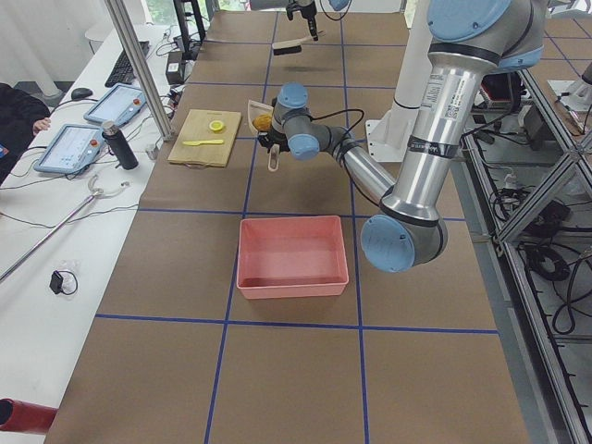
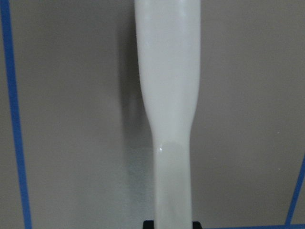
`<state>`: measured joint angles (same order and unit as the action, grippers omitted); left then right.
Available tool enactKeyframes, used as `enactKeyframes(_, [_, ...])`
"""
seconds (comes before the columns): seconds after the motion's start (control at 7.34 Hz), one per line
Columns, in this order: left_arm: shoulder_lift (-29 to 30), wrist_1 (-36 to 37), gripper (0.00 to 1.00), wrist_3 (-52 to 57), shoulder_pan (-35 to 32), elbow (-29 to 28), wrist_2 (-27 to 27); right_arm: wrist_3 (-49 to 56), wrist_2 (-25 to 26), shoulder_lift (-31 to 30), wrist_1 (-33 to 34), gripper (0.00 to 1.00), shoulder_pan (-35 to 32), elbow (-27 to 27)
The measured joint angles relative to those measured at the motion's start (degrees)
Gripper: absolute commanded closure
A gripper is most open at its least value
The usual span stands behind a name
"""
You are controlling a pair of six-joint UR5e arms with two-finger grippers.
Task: Sweep and dump trash into bin
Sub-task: 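Lift the dustpan with the left gripper toward the pink bin while the right arm retracts, then tip the dustpan over the pink bin to dump the vegetables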
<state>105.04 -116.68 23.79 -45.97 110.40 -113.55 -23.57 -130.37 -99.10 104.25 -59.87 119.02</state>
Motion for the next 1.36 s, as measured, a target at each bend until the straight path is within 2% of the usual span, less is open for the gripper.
enactKeyframes(0.27, [-6.3,-1.7,1.00,-0.5,-4.4,3.2,0.4,3.5,-1.9,-8.6,-15.7,1.00,-3.6,-5.9])
enactKeyframes(0.54, [-16.1,-5.0,1.00,-0.6,-9.4,5.7,-0.7,4.9,-4.5,-13.1,-30.2,1.00,-6.8,-13.1])
enactKeyframes(0.68, [-21.5,-7.5,1.00,-0.4,-12.9,6.3,-2.8,5.1,-6.0,-13.7,-33.7,1.00,-8.1,-15.5])
enactKeyframes(0.95, [-31.5,-11.3,1.00,-0.2,-20.3,6.6,-8.4,5.1,-7.0,-13.9,-35.8,1.00,-9.1,-18.0])
enactKeyframes(1.23, [-38.3,-13.1,1.00,3.5,-27.3,4.8,-11.7,4.8,-7.3,-13.8,-36.1,1.00,-9.2,-18.9])
enactKeyframes(1.36, [-39.9,-13.5,1.00,7.4,-30.3,2.6,-12.2,4.8,-7.8,-13.7,-36.1,1.00,-9.2,-18.9])
